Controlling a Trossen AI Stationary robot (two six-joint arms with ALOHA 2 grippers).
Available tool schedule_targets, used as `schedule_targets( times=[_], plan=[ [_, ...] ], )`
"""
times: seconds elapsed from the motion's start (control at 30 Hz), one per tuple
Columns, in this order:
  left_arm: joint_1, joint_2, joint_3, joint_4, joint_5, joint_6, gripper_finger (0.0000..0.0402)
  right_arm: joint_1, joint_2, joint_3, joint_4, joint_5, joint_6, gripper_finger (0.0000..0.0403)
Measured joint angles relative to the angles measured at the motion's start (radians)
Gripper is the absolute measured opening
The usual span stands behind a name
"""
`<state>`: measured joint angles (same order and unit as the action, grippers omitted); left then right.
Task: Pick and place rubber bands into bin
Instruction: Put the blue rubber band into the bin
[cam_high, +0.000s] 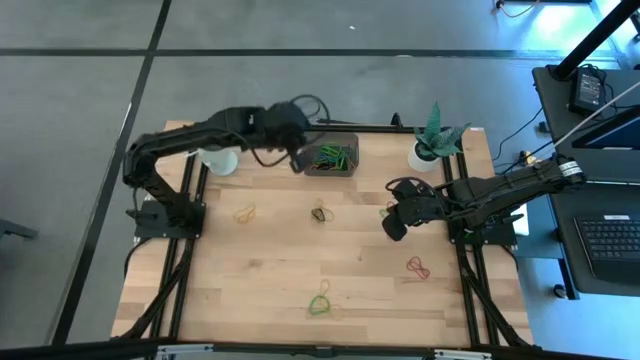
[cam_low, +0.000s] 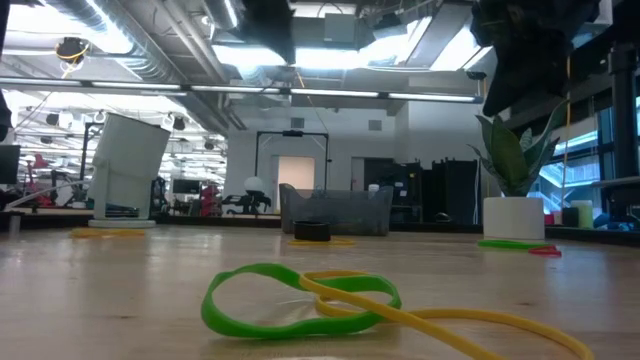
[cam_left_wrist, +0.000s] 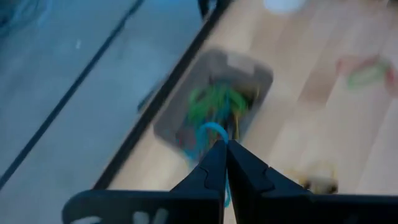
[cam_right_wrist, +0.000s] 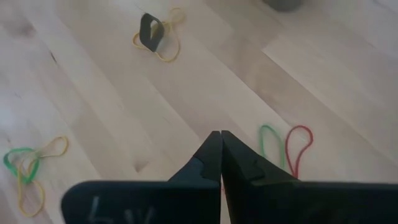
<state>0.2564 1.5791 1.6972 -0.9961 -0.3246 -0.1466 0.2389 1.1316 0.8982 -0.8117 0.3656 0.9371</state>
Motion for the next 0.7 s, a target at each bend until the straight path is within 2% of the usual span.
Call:
schedule_targets(
  times=[0.17,0.33,0.5,0.7],
  plan=[
    [0.098,0.02,0.002,0.156,0.13,0.1,0.0004,0.0,0.0,0.0,0.013,0.0,0.0,0.0004],
    [0.172,0.095,0.002,0.208,0.241,0.204,0.0004,-0.011,0.0,0.0,0.031,0.025,0.0,0.0004],
    [0.201,0.208,0.001,0.226,0.286,0.299,0.0004,-0.044,0.0,0.0,0.046,0.034,0.006,0.0004],
    [0.211,0.356,0.001,0.23,0.275,0.4,0.0004,-0.083,0.0,0.0,0.046,0.035,0.031,0.0004]
  ],
)
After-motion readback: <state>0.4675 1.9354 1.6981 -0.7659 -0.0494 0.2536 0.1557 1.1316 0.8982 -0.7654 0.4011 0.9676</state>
